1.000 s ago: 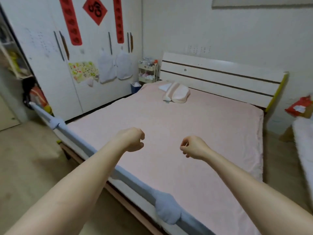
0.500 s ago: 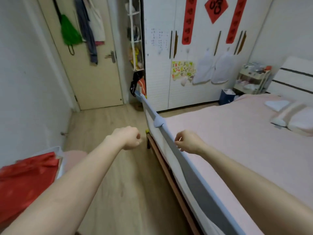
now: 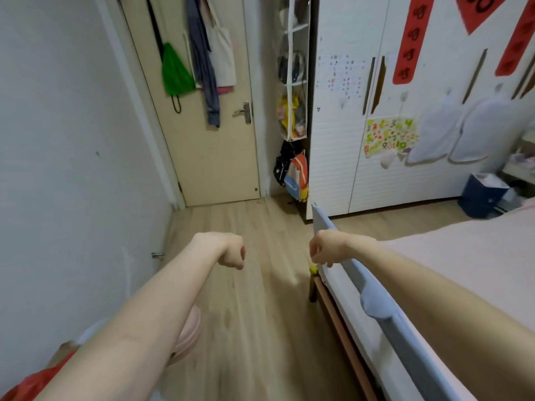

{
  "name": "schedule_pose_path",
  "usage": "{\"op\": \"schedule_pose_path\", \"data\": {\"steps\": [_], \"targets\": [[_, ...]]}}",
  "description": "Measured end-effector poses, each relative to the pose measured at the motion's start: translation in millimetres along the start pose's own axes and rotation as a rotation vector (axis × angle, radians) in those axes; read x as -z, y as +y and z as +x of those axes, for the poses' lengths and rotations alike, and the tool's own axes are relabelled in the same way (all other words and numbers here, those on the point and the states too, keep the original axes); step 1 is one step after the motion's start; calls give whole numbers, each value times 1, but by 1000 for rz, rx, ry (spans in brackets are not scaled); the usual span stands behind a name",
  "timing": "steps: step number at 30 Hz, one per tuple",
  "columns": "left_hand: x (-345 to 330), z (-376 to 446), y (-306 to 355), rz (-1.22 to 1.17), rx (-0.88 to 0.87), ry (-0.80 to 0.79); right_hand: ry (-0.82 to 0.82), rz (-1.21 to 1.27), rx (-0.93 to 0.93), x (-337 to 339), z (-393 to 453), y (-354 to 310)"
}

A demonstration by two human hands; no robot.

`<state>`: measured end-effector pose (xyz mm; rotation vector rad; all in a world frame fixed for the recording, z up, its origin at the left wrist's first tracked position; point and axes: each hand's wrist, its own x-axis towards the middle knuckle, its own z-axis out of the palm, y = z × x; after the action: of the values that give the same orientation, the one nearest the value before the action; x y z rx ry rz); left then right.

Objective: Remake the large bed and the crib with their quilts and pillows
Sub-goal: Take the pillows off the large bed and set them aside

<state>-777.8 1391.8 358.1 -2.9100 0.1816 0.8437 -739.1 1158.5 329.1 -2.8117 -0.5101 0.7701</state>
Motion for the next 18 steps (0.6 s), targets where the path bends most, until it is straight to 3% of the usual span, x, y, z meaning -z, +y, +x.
{"op": "schedule_pose_path", "data": {"steps": [6,11,15,18], "targets": [[78,150,-54,-27,65,-45,-138,-61,-12,84,175,30],[157,256,-102,-63,89,8,-23,-77,33,167,304,42],[203,370,-134,-77,73,27,-90,-144,31,211,399,62],[245,467,-151,-22,22,66,-33,-237,-10,244,475,87]]}}
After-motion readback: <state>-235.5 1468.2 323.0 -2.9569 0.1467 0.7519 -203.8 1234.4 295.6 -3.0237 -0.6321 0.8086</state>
